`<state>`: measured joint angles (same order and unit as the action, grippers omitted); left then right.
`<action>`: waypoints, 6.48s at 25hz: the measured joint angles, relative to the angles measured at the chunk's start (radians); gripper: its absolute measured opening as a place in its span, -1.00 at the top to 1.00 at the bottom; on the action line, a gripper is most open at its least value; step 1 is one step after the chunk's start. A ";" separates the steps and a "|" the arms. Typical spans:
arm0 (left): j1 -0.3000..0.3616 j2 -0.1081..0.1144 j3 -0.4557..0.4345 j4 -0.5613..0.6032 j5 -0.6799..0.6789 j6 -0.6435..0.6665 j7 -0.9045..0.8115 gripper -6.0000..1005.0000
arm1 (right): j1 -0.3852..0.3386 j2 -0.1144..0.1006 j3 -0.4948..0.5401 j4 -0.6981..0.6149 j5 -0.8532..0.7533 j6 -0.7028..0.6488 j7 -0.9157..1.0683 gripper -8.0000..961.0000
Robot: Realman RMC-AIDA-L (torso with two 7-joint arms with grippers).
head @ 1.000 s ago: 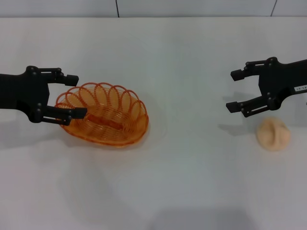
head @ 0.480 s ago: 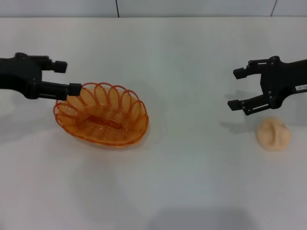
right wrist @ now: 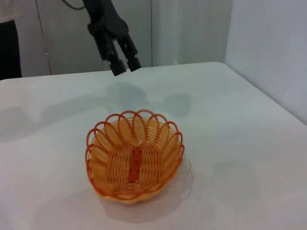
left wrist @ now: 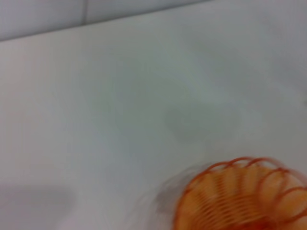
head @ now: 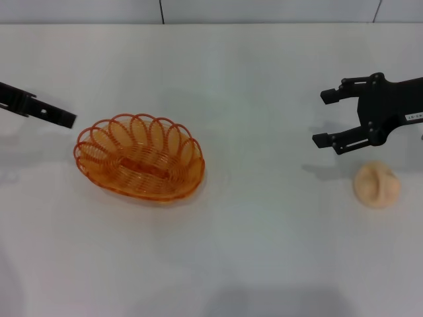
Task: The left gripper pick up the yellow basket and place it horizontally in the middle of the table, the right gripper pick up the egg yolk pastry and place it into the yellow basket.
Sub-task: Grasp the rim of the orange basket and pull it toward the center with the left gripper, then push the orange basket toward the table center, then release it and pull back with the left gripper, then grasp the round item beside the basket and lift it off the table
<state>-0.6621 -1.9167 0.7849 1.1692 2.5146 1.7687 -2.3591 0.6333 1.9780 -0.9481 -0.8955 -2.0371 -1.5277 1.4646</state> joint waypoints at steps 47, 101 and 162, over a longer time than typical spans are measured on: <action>-0.100 -0.105 0.090 -0.307 0.196 -0.365 -0.079 0.44 | -0.005 0.027 -0.009 -0.008 0.006 0.042 -0.042 -0.81; -0.241 -0.169 0.401 -0.357 -0.099 -0.398 -0.650 0.84 | -0.043 0.027 0.098 -0.126 0.072 0.107 -0.086 -0.81; 0.370 -0.065 -0.020 -0.280 -0.578 0.134 1.187 -0.62 | -0.136 0.027 0.024 -0.440 -0.297 -0.219 0.616 -0.67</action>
<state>-0.2919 -1.9813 0.7651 0.8895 1.9365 1.9026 -1.1719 0.4975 2.0051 -0.9238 -1.3356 -2.3343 -1.7466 2.0806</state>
